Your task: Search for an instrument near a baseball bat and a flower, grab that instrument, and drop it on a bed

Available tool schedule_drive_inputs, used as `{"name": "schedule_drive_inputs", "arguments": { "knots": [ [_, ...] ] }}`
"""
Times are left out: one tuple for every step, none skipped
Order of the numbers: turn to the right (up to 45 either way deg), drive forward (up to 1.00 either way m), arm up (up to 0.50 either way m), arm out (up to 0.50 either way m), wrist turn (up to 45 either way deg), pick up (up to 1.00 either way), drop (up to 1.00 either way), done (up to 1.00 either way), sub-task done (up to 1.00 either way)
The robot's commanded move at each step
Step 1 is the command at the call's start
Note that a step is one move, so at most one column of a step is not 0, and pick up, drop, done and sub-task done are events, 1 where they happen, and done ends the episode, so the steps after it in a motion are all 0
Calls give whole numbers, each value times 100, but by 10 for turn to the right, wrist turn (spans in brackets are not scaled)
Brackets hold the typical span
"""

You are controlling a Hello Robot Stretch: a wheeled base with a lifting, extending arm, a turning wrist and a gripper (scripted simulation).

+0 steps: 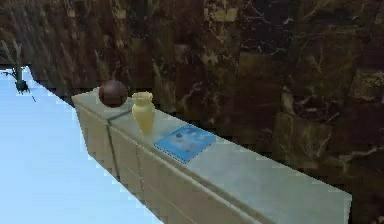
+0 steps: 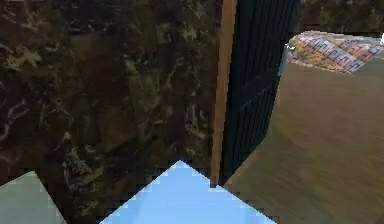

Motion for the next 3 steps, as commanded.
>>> {"name": "schedule_drive_inputs", "arguments": {
  "knots": [
    [390, 0, 0, 0, 0, 0, 0, 0, 0],
    [0, 15, 0, 0, 0, 0, 0, 0, 0],
    [-450, 0, 0, 0, 0, 0, 0, 0, 0]
  ]
}}
